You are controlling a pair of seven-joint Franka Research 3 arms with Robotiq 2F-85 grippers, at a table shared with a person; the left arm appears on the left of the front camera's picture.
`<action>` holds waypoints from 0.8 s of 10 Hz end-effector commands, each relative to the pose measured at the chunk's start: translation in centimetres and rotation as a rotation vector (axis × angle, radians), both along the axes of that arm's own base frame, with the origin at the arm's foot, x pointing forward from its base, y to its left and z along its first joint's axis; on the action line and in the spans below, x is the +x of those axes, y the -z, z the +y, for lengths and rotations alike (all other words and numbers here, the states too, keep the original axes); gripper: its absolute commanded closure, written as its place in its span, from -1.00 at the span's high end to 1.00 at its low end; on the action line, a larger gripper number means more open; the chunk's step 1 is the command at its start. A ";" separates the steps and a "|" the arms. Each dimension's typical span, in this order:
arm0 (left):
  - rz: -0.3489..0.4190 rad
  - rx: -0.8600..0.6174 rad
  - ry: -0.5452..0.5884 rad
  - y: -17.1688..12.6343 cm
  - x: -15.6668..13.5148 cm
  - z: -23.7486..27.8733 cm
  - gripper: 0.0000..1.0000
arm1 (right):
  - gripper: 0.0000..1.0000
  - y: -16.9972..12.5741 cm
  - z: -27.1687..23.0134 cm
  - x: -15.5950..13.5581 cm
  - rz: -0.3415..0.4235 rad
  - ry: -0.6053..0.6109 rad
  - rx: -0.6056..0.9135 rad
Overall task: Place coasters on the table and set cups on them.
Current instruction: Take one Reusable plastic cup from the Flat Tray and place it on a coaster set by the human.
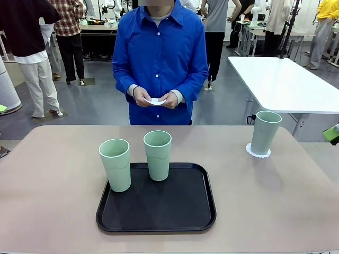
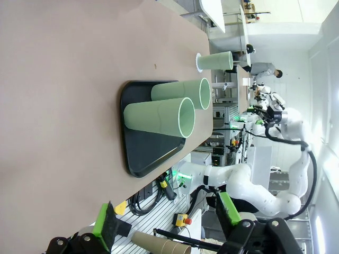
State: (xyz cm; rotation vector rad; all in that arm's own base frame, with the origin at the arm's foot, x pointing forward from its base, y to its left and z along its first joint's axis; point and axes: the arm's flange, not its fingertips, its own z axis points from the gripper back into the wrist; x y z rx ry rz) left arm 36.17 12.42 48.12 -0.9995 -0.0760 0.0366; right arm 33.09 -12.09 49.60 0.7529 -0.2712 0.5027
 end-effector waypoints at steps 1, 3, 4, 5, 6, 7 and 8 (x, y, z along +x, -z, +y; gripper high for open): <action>-0.009 -0.006 -0.002 -0.2 -0.2 0.0 1.00 | 1.00 1.6 -5.1 3.6 0.121 -0.064 0.427; -0.009 -0.006 -0.002 -0.2 -0.2 0.0 1.00 | 1.00 5.1 -8.7 4.2 0.143 -0.003 0.557; -0.009 -0.006 -0.002 -0.2 -0.2 0.0 1.00 | 1.00 6.6 -9.9 4.3 0.152 0.044 0.612; -0.009 -0.006 -0.002 -0.2 -0.2 0.0 1.00 | 1.00 7.9 -11.0 4.1 0.157 0.083 0.626; -0.009 -0.006 -0.002 -0.2 -0.2 0.0 1.00 | 1.00 8.8 -11.9 3.6 0.167 0.133 0.629; -0.009 -0.006 -0.002 -0.2 -0.2 0.0 1.00 | 1.00 9.6 -12.5 2.6 0.162 0.184 0.613; -0.009 -0.006 -0.002 -0.2 -0.2 0.0 1.00 | 1.00 10.1 -13.1 2.1 0.147 0.235 0.599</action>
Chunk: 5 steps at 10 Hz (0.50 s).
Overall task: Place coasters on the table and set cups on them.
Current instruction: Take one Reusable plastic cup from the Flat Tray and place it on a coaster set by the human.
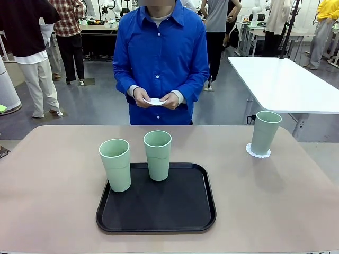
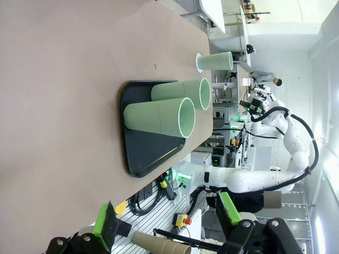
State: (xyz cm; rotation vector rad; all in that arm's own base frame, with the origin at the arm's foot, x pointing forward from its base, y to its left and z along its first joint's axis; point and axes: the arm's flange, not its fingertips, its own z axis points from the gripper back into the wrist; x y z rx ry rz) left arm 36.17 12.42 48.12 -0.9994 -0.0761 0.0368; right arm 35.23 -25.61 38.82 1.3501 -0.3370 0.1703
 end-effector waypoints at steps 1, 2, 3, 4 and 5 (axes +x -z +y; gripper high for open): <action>-0.009 -0.006 -0.001 -0.2 -0.2 0.0 1.00 | 1.00 -0.2 0.0 -0.6 -0.012 0.074 -0.021; -0.009 -0.006 -0.001 -0.2 -0.2 0.0 1.00 | 1.00 0.0 -0.4 -0.8 -0.012 0.089 -0.021; -0.009 -0.006 -0.001 -0.2 -0.2 0.0 1.00 | 1.00 0.3 -0.7 -0.8 -0.013 0.112 -0.019; -0.009 -0.006 -0.001 -0.2 -0.2 0.0 1.00 | 1.00 0.5 -0.9 -0.8 -0.006 0.117 -0.012; -0.009 -0.006 -0.001 -0.2 -0.2 0.0 1.00 | 1.00 0.6 -1.0 -0.8 -0.003 0.124 -0.011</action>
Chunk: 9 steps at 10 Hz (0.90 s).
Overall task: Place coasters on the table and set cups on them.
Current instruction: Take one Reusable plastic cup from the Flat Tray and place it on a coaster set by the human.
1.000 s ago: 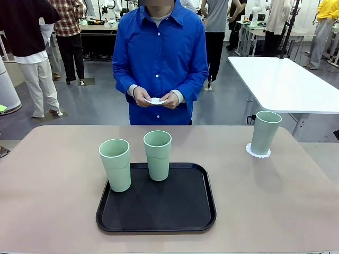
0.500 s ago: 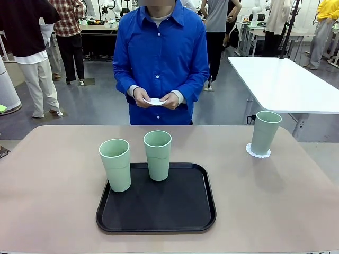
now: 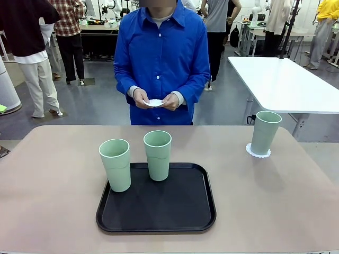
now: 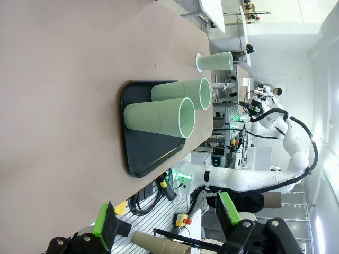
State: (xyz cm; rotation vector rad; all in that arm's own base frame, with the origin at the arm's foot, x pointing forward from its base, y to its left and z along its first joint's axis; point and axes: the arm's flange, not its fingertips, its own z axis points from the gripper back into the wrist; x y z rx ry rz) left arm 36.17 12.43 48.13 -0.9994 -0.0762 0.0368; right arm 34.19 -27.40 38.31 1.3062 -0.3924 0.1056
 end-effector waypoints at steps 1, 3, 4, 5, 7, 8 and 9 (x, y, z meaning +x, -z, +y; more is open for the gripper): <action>-0.009 -0.006 -0.001 -0.2 -0.2 0.0 1.00 | 1.00 0.0 0.7 0.2 -0.002 0.034 0.009; -0.009 -0.006 -0.001 -0.2 -0.2 0.0 1.00 | 1.00 0.0 0.0 0.0 0.000 0.000 0.000; -0.009 -0.006 -0.001 -0.2 -0.2 0.0 1.00 | 1.00 0.0 0.0 0.0 0.000 0.000 0.000; -0.009 -0.006 -0.001 -0.2 -0.2 0.0 1.00 | 1.00 0.0 0.0 0.0 0.000 0.000 0.000; -0.009 -0.006 -0.001 -0.2 -0.2 0.0 1.00 | 1.00 0.0 0.0 0.0 0.000 0.000 0.000; -0.009 -0.006 -0.001 -0.2 -0.2 0.0 1.00 | 1.00 0.0 0.0 0.0 0.000 0.000 0.000; -0.009 -0.006 -0.001 -0.2 -0.2 0.0 1.00 | 1.00 0.0 0.0 0.0 0.000 0.000 0.000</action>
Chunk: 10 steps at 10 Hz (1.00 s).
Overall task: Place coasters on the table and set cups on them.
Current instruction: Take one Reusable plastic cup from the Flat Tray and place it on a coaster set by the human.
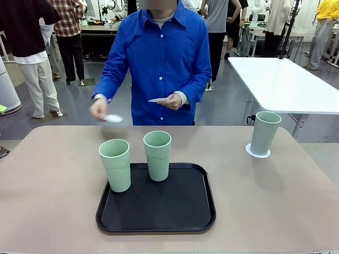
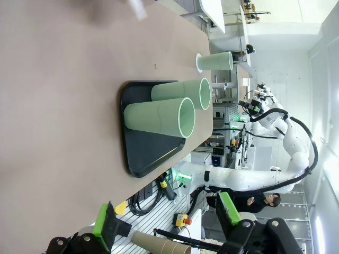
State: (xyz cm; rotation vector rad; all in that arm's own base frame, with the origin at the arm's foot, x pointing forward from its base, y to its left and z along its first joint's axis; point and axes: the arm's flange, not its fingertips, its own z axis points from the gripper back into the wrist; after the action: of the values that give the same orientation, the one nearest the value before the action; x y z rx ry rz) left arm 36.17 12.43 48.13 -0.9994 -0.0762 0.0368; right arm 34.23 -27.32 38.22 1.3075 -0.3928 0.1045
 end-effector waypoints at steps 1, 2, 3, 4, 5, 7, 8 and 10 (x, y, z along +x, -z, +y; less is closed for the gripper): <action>-0.009 -0.006 -0.001 -0.2 -0.2 0.0 1.00 | 1.00 -0.1 -0.1 0.0 0.000 -0.001 -0.002; -0.009 -0.006 -0.001 -0.2 -0.2 0.0 1.00 | 1.00 -0.1 -0.1 0.0 0.000 -0.001 -0.002; -0.009 -0.006 -0.001 -0.2 -0.2 0.0 1.00 | 1.00 -0.1 -0.1 0.0 0.000 -0.001 -0.002; -0.009 -0.006 -0.001 -0.2 -0.2 0.0 1.00 | 1.00 -0.1 -0.1 0.0 0.000 -0.001 -0.002; -0.009 -0.006 -0.001 -0.2 -0.2 0.0 1.00 | 1.00 -0.1 -0.1 0.0 0.000 -0.001 -0.002; -0.009 -0.006 -0.001 -0.2 -0.2 0.0 1.00 | 1.00 -0.1 -0.1 0.0 0.000 -0.001 -0.002; -0.009 -0.006 -0.001 -0.2 -0.2 0.0 1.00 | 1.00 -0.1 -0.1 0.0 0.000 -0.001 -0.002; -0.009 -0.006 -0.001 -0.2 -0.2 0.0 1.00 | 1.00 -0.1 -0.1 0.0 0.000 -0.001 -0.002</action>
State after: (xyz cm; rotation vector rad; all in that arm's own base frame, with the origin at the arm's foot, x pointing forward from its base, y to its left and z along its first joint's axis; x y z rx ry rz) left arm 36.17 12.43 48.13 -0.9994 -0.0762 0.0368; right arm 34.20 -27.36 38.22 1.3073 -0.3937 0.1034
